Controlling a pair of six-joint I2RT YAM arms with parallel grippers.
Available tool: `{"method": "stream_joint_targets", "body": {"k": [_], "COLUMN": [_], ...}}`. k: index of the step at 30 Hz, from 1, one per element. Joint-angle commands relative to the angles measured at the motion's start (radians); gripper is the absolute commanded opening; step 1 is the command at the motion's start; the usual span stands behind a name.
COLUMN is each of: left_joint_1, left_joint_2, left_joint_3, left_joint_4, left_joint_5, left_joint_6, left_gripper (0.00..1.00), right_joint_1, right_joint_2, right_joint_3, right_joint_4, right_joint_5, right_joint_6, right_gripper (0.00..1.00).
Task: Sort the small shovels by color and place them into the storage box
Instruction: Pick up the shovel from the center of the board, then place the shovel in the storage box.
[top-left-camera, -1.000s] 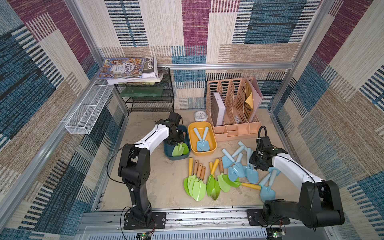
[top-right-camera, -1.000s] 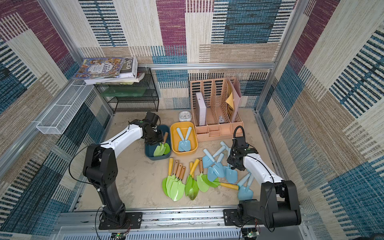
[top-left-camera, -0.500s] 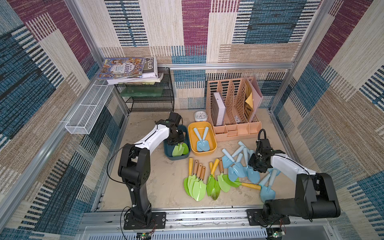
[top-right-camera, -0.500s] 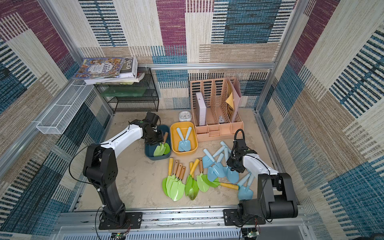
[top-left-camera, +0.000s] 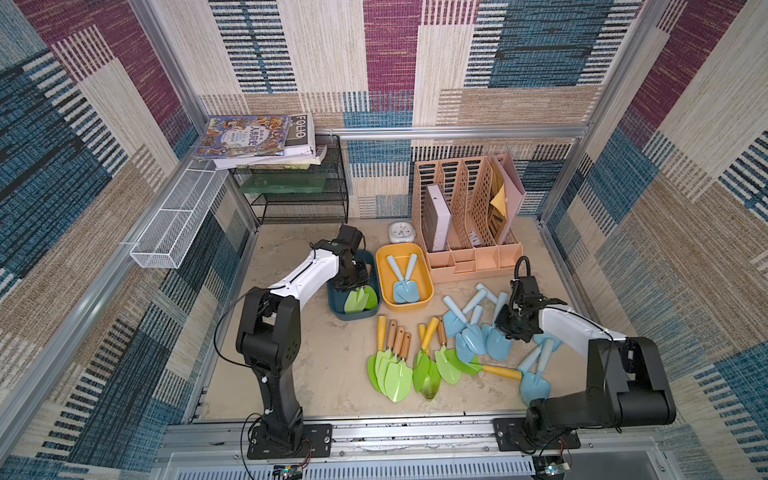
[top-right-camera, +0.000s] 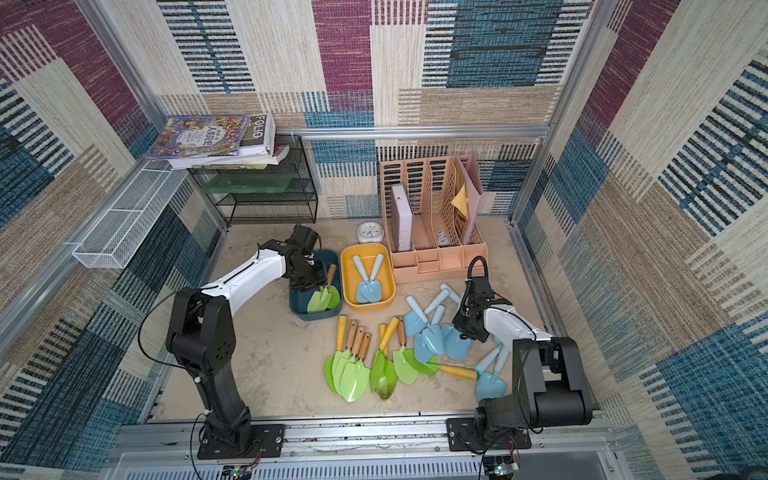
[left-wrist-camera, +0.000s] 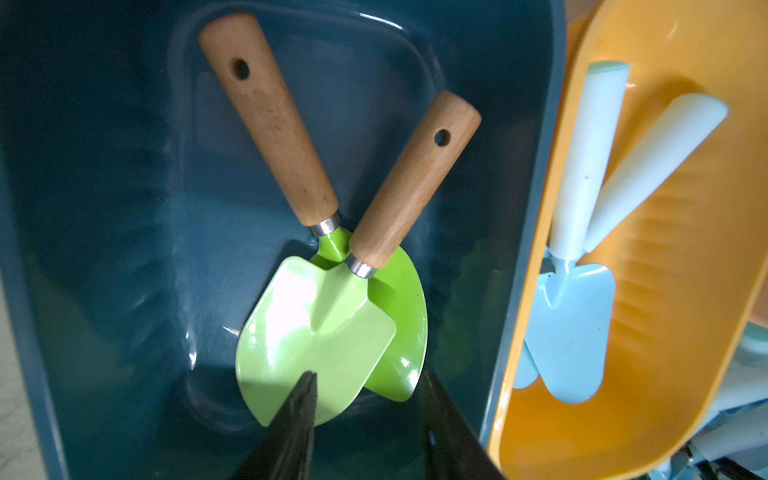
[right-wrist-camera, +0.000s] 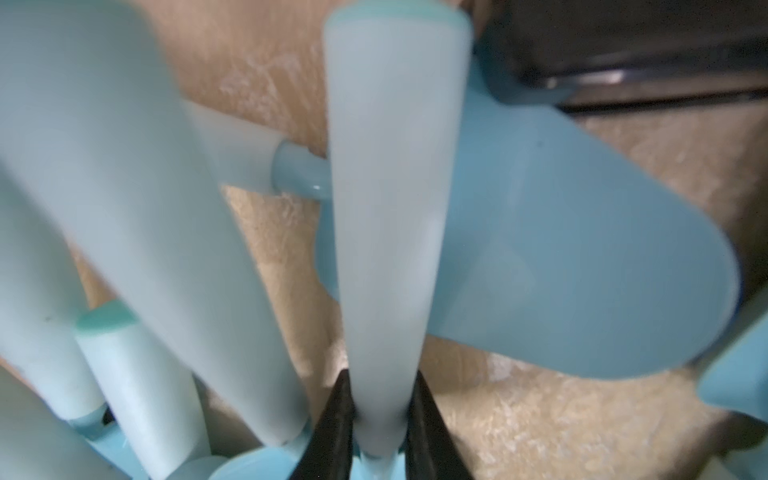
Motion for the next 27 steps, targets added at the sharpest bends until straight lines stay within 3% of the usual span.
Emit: {"method": "stream_joint_targets", "body": {"k": [1, 10, 17, 22, 27], "left_joint_1": [0.001, 0.0, 0.0, 0.0, 0.0], "left_joint_2": [-0.003, 0.006, 0.001, -0.016, -0.065], "left_joint_3": [-0.001, 0.005, 0.003, -0.013, -0.058], "left_joint_4": [-0.013, -0.011, -0.009, -0.009, -0.006], "left_joint_5": [0.002, 0.006, 0.007, 0.001, -0.017], "left_joint_6": [-0.006, -0.008, -0.007, -0.006, -0.003], "left_gripper": [0.43, 0.43, 0.43, 0.43, 0.43], "right_joint_1": [0.002, 0.072, 0.254, 0.394, 0.462], "right_joint_2": [0.0, -0.066, -0.061, 0.068, 0.286], "right_joint_3": [0.01, 0.137, 0.356, 0.579, 0.804], "right_joint_4": [-0.034, -0.128, -0.152, -0.124, -0.112], "right_joint_5": [-0.023, 0.087, 0.187, 0.176, 0.11], "right_joint_6": [-0.013, -0.018, -0.078, -0.203, -0.271], "right_gripper": [0.16, 0.05, 0.05, 0.06, 0.06]}}
